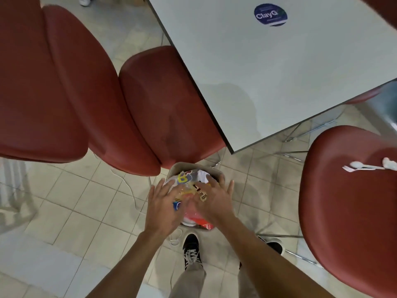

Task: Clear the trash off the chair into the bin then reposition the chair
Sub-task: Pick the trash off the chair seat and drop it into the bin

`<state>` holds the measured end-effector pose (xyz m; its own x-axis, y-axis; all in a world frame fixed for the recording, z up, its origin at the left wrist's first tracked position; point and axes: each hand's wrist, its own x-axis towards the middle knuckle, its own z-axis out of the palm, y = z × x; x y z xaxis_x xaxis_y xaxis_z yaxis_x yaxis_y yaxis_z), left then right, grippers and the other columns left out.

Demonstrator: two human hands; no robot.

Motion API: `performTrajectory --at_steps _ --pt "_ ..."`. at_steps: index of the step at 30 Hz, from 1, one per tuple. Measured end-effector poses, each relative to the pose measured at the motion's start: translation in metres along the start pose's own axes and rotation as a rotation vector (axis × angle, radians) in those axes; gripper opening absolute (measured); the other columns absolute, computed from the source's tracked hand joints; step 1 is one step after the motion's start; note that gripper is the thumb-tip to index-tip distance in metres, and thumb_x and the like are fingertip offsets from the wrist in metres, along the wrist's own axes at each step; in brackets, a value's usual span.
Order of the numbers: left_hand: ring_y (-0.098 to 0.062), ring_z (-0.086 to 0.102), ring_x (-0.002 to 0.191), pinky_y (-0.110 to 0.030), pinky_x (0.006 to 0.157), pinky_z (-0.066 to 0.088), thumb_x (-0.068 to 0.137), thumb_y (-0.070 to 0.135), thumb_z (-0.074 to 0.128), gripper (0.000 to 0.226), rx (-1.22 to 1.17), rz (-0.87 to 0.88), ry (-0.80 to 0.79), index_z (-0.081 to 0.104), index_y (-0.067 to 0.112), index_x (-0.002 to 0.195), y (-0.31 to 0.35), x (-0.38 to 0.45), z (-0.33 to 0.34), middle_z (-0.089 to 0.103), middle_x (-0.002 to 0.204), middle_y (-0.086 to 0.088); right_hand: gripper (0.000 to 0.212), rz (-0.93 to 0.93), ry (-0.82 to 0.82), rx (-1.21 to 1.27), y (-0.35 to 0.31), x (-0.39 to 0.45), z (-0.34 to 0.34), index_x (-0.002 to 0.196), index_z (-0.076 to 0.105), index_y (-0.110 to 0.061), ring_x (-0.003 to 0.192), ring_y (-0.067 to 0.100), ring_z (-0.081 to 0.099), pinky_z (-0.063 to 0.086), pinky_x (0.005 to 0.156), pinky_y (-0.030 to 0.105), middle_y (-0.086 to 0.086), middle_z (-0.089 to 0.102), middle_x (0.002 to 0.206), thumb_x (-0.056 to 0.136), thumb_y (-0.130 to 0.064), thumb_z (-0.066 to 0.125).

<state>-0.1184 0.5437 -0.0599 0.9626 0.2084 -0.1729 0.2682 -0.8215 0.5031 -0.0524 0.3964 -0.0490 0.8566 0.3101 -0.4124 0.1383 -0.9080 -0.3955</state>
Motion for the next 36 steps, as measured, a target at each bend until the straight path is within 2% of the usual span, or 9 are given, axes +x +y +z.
performTrajectory --at_steps 6,8,11,15,18,22,26,31,36 --pt "-0.022 0.045 0.129 -0.044 0.106 0.039 0.080 0.054 0.046 0.054 -0.046 0.081 0.000 0.060 0.031 0.126 0.030 0.011 -0.012 0.056 0.134 0.000 0.046 -0.006 0.070 0.080 0.005 -0.011 -0.035 0.134 0.047 -0.042 0.146 0.024 0.016 -0.002 0.116 0.057 -0.016 0.037 0.147 0.088 -0.042 0.049" --pt "-0.020 0.047 0.126 -0.042 0.106 0.040 0.079 0.053 0.049 0.054 -0.032 0.100 -0.004 0.061 0.028 0.125 0.044 0.014 -0.014 0.057 0.132 0.001 0.047 0.014 0.077 0.107 0.010 -0.017 -0.046 0.136 0.044 -0.042 0.145 0.022 0.018 -0.001 0.116 0.056 -0.016 0.038 0.145 0.089 -0.040 0.048" --pt "-0.020 0.047 0.127 -0.040 0.107 0.038 0.080 0.052 0.053 0.052 -0.010 0.112 -0.063 0.061 0.027 0.125 0.062 0.016 -0.012 0.056 0.134 0.002 0.044 0.044 0.133 0.148 0.026 -0.024 -0.057 0.131 0.046 -0.044 0.139 0.019 0.029 0.009 0.116 0.058 -0.013 0.045 0.138 0.087 -0.038 0.048" --pt "-0.020 0.051 0.123 -0.038 0.105 0.040 0.080 0.056 0.048 0.053 0.024 0.161 -0.096 0.065 0.026 0.119 0.084 0.019 0.001 0.061 0.128 -0.001 0.046 0.127 0.126 0.211 0.058 -0.035 -0.072 0.136 0.045 -0.037 0.142 0.015 0.023 0.003 0.119 0.052 -0.007 0.038 0.148 0.090 -0.037 0.050" --pt "-0.021 0.053 0.120 -0.040 0.107 0.037 0.081 0.057 0.045 0.052 0.065 0.207 -0.120 0.066 0.026 0.117 0.115 0.022 0.016 0.062 0.125 -0.001 0.048 0.172 0.143 0.239 0.095 -0.042 -0.085 0.138 0.044 -0.035 0.141 0.014 0.026 0.004 0.120 0.050 -0.005 0.037 0.149 0.091 -0.036 0.050" --pt "-0.020 0.055 0.117 -0.032 0.104 0.040 0.076 0.047 0.046 0.050 0.038 0.244 -0.190 0.066 0.025 0.117 0.157 0.025 0.040 0.062 0.123 0.001 0.046 0.231 0.190 0.282 0.147 -0.049 -0.101 0.139 0.044 -0.033 0.139 0.015 0.032 0.011 0.120 0.047 -0.002 0.038 0.149 0.094 -0.030 0.048" --pt "-0.019 0.044 0.129 -0.034 0.107 0.037 0.077 0.050 0.045 0.055 0.100 0.273 -0.299 0.056 0.035 0.129 0.205 0.034 0.071 0.051 0.138 0.001 0.045 0.265 0.259 0.300 0.207 -0.060 -0.121 0.136 0.049 -0.029 0.130 0.015 0.042 0.022 0.116 0.041 -0.004 0.045 0.141 0.092 -0.025 0.050" --pt "-0.015 0.028 0.140 -0.032 0.115 0.021 0.089 0.042 0.058 0.051 0.093 0.326 -0.392 0.048 0.035 0.138 0.284 0.054 0.113 0.039 0.149 0.005 0.046 0.367 0.332 0.324 0.290 -0.069 -0.146 0.133 0.054 -0.027 0.128 0.019 0.045 0.025 0.113 0.041 0.001 0.051 0.136 0.087 -0.023 0.054" --pt "-0.014 0.029 0.139 -0.036 0.115 0.025 0.089 0.039 0.059 0.050 0.078 0.403 -0.424 0.047 0.035 0.138 0.361 0.081 0.149 0.037 0.149 0.005 0.047 0.452 0.373 0.353 0.359 -0.071 -0.171 0.131 0.057 -0.024 0.130 0.024 0.046 0.035 0.110 0.040 0.011 0.051 0.138 0.084 -0.020 0.053"
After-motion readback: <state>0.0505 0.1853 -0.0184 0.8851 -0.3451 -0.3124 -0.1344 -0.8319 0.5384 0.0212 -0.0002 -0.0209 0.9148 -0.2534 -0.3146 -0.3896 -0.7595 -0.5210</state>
